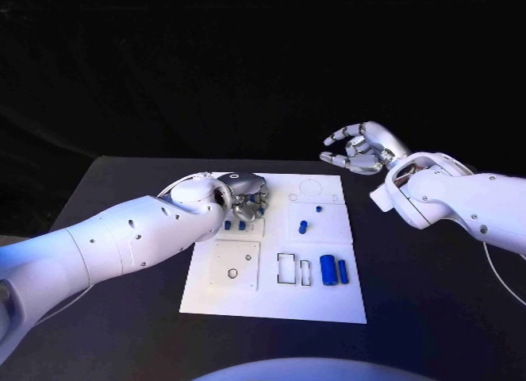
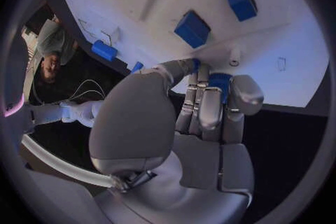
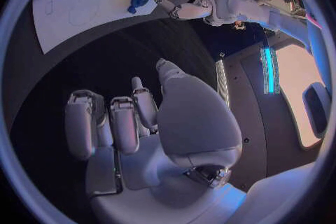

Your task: Assemble the parts on the task board

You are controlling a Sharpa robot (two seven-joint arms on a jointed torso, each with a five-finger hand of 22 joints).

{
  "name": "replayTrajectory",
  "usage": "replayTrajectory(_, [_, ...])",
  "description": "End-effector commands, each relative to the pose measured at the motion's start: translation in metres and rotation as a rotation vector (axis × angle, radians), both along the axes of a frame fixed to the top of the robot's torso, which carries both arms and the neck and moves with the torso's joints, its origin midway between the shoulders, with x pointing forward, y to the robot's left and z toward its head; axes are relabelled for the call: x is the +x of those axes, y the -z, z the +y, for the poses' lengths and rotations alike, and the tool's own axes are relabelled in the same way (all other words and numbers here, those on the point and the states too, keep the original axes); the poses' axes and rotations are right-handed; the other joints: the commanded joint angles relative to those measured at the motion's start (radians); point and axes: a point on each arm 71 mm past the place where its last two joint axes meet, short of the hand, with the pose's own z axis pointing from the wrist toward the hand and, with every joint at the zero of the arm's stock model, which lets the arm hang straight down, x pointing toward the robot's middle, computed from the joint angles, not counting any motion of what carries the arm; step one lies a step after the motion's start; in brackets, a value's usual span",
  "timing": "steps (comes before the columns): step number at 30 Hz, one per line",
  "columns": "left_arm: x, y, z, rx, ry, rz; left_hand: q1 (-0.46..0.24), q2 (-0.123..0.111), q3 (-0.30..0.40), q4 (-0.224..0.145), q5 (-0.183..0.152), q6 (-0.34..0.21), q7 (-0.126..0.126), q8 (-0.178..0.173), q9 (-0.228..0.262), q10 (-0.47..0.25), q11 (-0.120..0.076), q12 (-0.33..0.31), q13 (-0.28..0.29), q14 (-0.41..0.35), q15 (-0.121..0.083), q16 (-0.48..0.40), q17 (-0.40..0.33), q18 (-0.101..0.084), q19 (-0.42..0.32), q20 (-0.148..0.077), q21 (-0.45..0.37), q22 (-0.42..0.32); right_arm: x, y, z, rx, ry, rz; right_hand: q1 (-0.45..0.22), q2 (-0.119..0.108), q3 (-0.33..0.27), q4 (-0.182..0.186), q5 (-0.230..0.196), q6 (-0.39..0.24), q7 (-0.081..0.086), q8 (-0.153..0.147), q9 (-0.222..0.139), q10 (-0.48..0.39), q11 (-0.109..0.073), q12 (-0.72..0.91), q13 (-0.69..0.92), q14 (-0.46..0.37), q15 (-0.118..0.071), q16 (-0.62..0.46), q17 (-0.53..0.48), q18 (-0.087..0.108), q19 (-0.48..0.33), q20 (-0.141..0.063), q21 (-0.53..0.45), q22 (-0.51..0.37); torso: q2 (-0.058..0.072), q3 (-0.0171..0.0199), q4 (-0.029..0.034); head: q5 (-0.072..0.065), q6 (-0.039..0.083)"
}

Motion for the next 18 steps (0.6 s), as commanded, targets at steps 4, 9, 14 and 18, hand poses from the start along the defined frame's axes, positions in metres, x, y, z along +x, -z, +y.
replayTrajectory(4, [-0.001, 0.006, -0.0004, 0.019, 0.005, 0.027, -0.016, -0.002, 0.019, -0.008, -0.004, 0.013, 0.002, -0.014, -0.004, 0.018, 0.002, -0.026, -0.012, 0.009, 0.002, 0.002, -0.004, -0.012, 0.006, 0.0, 0.007, 0.004, -0.0006, -0.0002, 0.0018, -0.004, -0.013, -0.004, -0.007, 0.004, 0.002, -0.003, 0.004, 0.0, -0.005, 0.003, -0.001, -0.003, 0.0, 0.001, 0.001, 0.061, -0.006, -0.005, 0.087, 0.008, 0.003, -0.005, -0.003, 0.151, 0.0, 0.0002, 0.0009, -0.001, -0.001])
replayTrajectory(9, [0.0, 0.0083, 0.0005, 0.025, 0.002, 0.034, -0.026, -0.004, 0.037, -0.019, -0.004, 0.024, 0.005, -0.028, -0.007, 0.038, 0.007, -0.069, -0.026, 0.011, 0.005, 0.0, -0.012, -0.012, 0.005, 0.003, 0.01, 0.006, -0.0006, -0.0002, 0.0021, -0.004, -0.014, -0.004, -0.007, 0.004, 0.002, -0.003, 0.004, 0.0, -0.005, 0.003, -0.001, -0.003, 0.0, 0.001, 0.001, 0.061, -0.006, -0.005, 0.087, 0.008, 0.003, -0.005, -0.003, 0.151, 0.0, 0.0006, 0.0004, 0.0, -0.002])
replayTrajectory(14, [-0.0007, 0.0099, 0.0004, 0.017, 0.004, 0.033, -0.032, -0.001, 0.047, -0.029, -0.004, 0.043, 0.005, -0.032, -0.006, 0.068, 0.006, -0.1, -0.033, 0.012, 0.005, 0.0, -0.015, -0.012, 0.004, 0.004, 0.013, 0.01, -0.0007, -0.0002, 0.0021, -0.004, -0.014, -0.005, -0.007, 0.005, 0.002, -0.003, 0.004, 0.002, -0.005, 0.004, -0.001, -0.001, 0.0, 0.003, 0.003, 0.061, -0.006, -0.005, 0.089, 0.008, 0.004, -0.005, -0.002, 0.151, 0.0, -0.0003, -0.0005, 0.0, -0.003])
replayTrajectory(18, [-0.001, 0.0095, 0.0011, -0.002, 0.002, 0.024, -0.035, 0.001, 0.051, -0.035, -0.003, 0.051, 0.005, -0.035, -0.005, 0.082, 0.005, -0.116, -0.035, 0.013, 0.004, 0.0, -0.017, -0.013, 0.006, 0.003, 0.017, 0.015, -0.0008, -0.0004, 0.0018, -0.005, -0.013, -0.007, -0.007, 0.005, 0.002, -0.003, 0.004, 0.002, -0.005, 0.004, -0.001, -0.001, 0.0, 0.003, 0.003, 0.061, -0.006, -0.005, 0.089, 0.008, 0.004, -0.005, -0.002, 0.151, -0.001, -0.0004, 0.0003, -0.001, -0.003])
